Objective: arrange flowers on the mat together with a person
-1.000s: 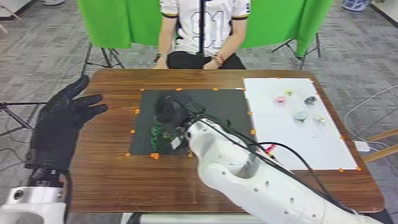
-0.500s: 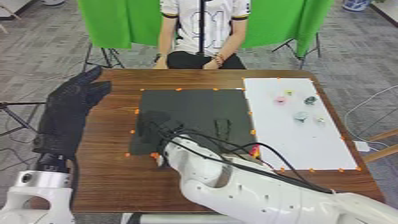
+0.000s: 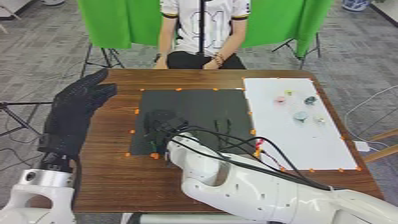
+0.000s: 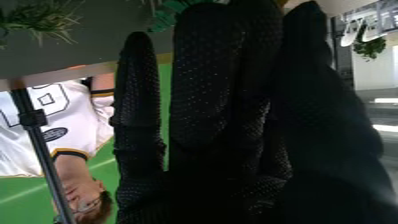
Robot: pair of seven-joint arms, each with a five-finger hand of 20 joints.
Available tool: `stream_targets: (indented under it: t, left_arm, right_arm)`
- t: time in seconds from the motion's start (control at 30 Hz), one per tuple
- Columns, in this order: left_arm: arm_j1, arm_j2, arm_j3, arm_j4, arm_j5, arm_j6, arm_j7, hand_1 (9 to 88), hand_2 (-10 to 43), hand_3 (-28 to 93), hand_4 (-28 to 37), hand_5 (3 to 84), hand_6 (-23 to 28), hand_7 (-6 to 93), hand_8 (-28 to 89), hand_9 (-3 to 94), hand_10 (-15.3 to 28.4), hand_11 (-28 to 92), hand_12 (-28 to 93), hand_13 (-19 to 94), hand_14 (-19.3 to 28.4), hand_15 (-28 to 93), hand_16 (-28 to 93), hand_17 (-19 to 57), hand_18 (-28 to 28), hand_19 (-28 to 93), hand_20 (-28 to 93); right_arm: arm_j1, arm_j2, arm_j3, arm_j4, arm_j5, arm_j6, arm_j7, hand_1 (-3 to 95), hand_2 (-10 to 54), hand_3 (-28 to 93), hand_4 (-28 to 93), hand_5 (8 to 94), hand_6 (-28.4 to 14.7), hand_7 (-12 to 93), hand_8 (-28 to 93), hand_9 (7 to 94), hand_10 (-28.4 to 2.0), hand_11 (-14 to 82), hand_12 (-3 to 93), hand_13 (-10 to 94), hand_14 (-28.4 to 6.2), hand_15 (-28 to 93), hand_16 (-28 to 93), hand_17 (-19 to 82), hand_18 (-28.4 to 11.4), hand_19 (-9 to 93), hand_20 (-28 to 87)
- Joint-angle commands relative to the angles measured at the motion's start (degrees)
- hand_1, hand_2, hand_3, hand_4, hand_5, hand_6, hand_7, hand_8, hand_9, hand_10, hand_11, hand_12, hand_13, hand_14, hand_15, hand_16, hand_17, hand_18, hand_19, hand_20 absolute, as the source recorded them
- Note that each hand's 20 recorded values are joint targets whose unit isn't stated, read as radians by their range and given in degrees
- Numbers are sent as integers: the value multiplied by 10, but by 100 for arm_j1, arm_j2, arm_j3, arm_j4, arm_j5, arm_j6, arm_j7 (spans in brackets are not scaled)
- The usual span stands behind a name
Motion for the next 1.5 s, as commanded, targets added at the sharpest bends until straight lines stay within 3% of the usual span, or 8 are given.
stream_targets:
  t: [0.03, 0.13, 0.27, 0.47, 0.6, 0.87, 1.03, 1.5]
  left_arm:
    - [25, -77, 32, 50, 42, -76, -149, 230, 53, 785, -283, 373, 126, 161, -106, 423, 284, 147, 224, 135, 284, 176, 235, -163, 261, 303, 289]
    - [43, -88, 18, 39, 45, -48, -142, 234, 54, 786, -283, 381, 133, 160, -102, 434, 284, 148, 248, 125, 284, 72, 515, -173, 264, 286, 294]
    - [125, -87, 12, 19, 36, -17, -119, 239, 56, 783, -283, 390, 143, 160, -100, 452, 284, 158, 284, 66, 284, -6, 583, -182, 264, 272, 292]
    - [522, -148, -178, -110, 19, 152, -80, 250, 70, 771, -283, 414, 177, 144, -80, 543, 284, 146, 506, -157, 284, -144, 250, -186, 255, 231, 334]
    - [903, -212, -369, -200, -15, 308, 81, 242, 67, 771, -282, 390, 163, 68, -45, 262, 284, -27, 307, 49, 284, 17, 189, -140, 263, 385, 306]
    - [1425, -336, -573, -276, -128, 444, 296, 209, 66, 748, -283, 331, 96, 60, -51, 320, 260, 184, 156, 202, 284, 516, -91, -100, 260, 496, 207]
    - [1646, -371, -683, -309, -196, 524, 365, 206, 58, 752, -283, 327, 79, 100, -71, 327, 227, 240, 138, 214, 284, 542, -108, -96, 258, 507, 184]
    - [1827, -558, -863, -268, -189, 445, 292, 202, 46, 766, -283, 321, 65, 137, -98, 328, 205, 263, 114, 218, 269, 518, -108, -97, 249, 488, 129]
  right_arm:
    - [-22, -82, 76, -115, -186, -238, -21, 586, -95, 390, -283, 638, 62, 216, -108, 848, -63, 302, 193, 843, -20, 498, 209, 402, -157, 860, -57]
    - [-25, -81, 108, -172, -142, -237, -51, 577, -95, 382, -283, 622, 64, 222, -155, 843, -62, 308, 187, 840, -19, 499, 207, 398, -159, 859, -59]
    - [-47, -95, 183, -243, -144, -276, -83, 582, -95, 329, -267, 608, 59, 224, -159, 842, -61, 309, 185, 838, -19, 501, 204, 396, -160, 858, -57]
    - [-256, -82, 632, -512, -80, -426, -303, 594, -53, 188, -185, 581, 66, 236, -163, 832, -48, 319, 179, 834, -5, 500, 205, 392, -153, 848, -50]
    - [-607, 6, 1312, -929, 290, -645, -447, 607, -4, 190, -143, 546, 49, 225, -149, 792, -57, 334, 169, 806, -13, 521, 193, 377, -155, 845, -46]
    - [-1967, 281, 3374, -2163, 1992, -1271, -577, 748, -9, 96, 3, 522, 23, 161, -117, 713, -92, 210, 233, 669, -70, 596, 118, 296, -160, 773, 40]
    - [-2866, 351, 4629, -2644, 3229, -1467, -511, 477, -94, 641, -262, 546, 2, 155, -124, 632, -155, 265, 138, 589, -130, 596, 80, 219, -209, 719, 50]
    - [-5070, 559, 7115, -3256, 5382, -1139, -1138, 363, -95, 713, -283, 539, 6, 139, -117, 568, -170, 194, 142, 505, -157, 543, 81, 143, -213, 633, 88]
